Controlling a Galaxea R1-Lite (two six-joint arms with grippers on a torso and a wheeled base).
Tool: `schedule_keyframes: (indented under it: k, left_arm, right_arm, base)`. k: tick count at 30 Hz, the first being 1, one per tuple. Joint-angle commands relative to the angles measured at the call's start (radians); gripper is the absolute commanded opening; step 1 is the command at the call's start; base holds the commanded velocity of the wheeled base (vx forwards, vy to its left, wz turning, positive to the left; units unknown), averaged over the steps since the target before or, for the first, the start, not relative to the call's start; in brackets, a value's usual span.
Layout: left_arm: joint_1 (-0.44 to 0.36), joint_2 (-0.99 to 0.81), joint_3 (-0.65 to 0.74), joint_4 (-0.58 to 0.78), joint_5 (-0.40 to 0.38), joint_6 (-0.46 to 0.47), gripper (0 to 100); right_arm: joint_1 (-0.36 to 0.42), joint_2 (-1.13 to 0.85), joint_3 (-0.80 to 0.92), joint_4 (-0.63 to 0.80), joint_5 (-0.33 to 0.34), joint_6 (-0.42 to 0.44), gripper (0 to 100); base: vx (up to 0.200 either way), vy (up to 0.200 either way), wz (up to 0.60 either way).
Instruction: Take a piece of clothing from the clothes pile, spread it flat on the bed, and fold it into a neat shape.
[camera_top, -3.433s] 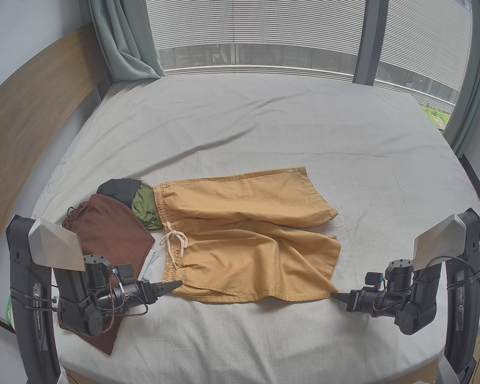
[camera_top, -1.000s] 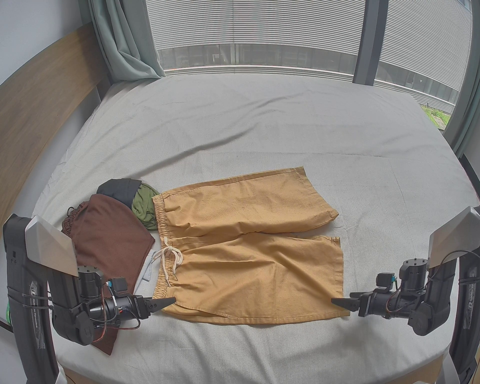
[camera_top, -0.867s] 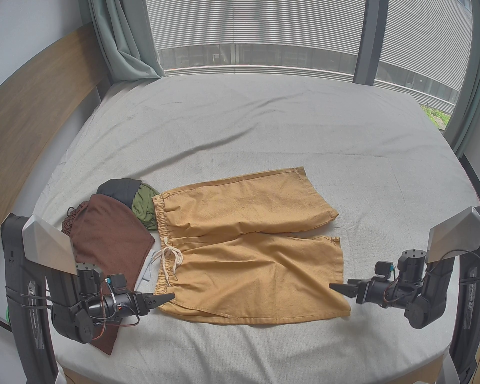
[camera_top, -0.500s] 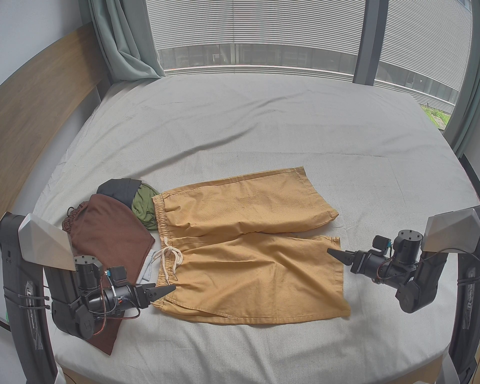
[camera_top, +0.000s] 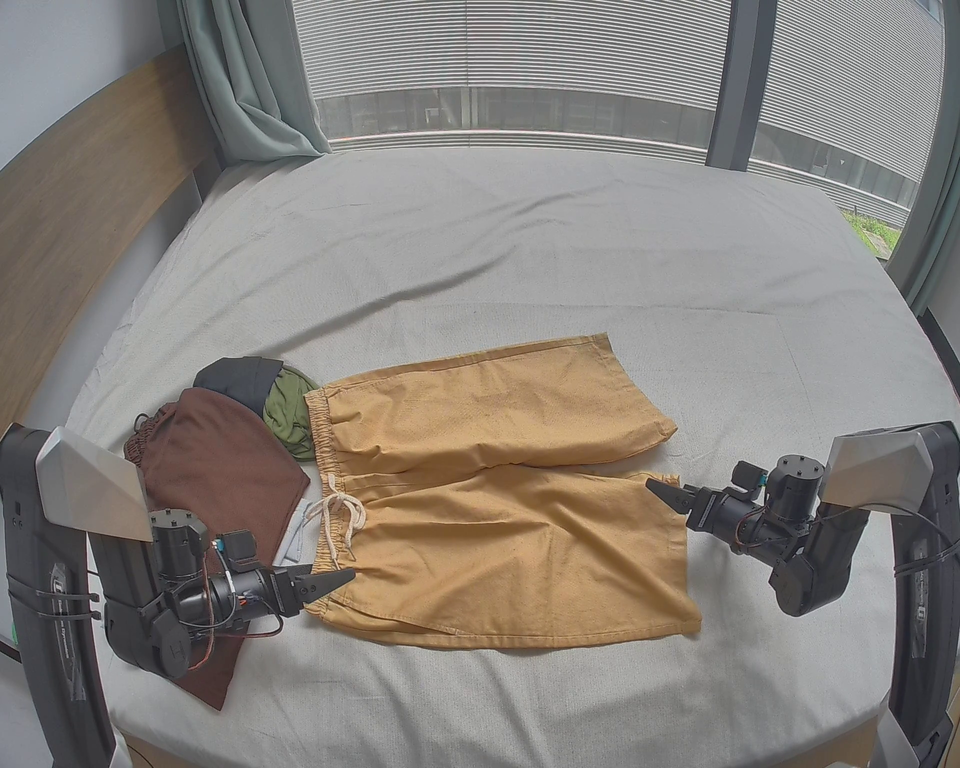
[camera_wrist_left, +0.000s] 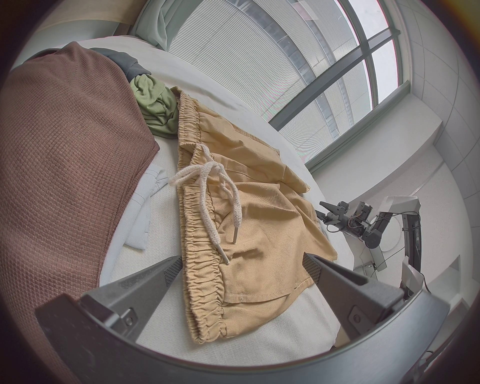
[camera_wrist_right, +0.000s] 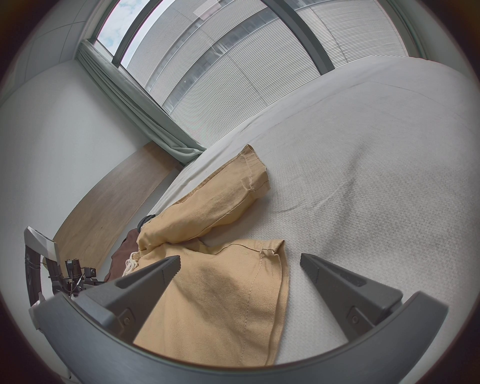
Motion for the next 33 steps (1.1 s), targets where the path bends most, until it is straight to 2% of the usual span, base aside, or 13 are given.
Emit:
schedule_keyframes:
  k: [1, 4, 5, 20, 27, 33]
  left_arm:
    - [-0.004, -0.001, 0.000, -0.001, 0.000, -0.001, 100]
    - [-0.004, -0.001, 0.000, -0.001, 0.000, -0.001, 100]
    - [-0.005, -0.001, 0.000, -0.001, 0.000, -0.001, 100]
    - [-0.008, 0.004, 0.000, -0.001, 0.000, -0.001, 100]
    - [-0.008, 0.007, -0.002, -0.001, 0.000, -0.001, 100]
    - [-0.008, 0.010, -0.002, -0.001, 0.001, -0.001, 100]
  right_arm:
    - [0.000, 0.020, -0.016, 0.001, 0.000, 0.000, 100]
    - [-0.002, 0.022, -0.032, 0.001, 0.000, 0.000, 100]
    - [-0.002, 0.022, -0.033, 0.001, 0.000, -0.002, 0]
    - [-0.013, 0.057, -0.115, -0.001, -0.003, -0.017, 0]
    - [-0.030, 0.043, -0.165, 0.001, -0.033, -0.014, 0]
    - [-0.043, 0.043, -0.179, 0.001, -0.033, -0.013, 0]
  base:
    - [0.000, 0.000, 0.00]
    - [0.000, 0.000, 0.00]
    - [0.000, 0.000, 0.00]
    - [0.000, 0.000, 0.00]
    - [0.000, 0.000, 0.00]
    - [0.000, 0.000, 0.00]
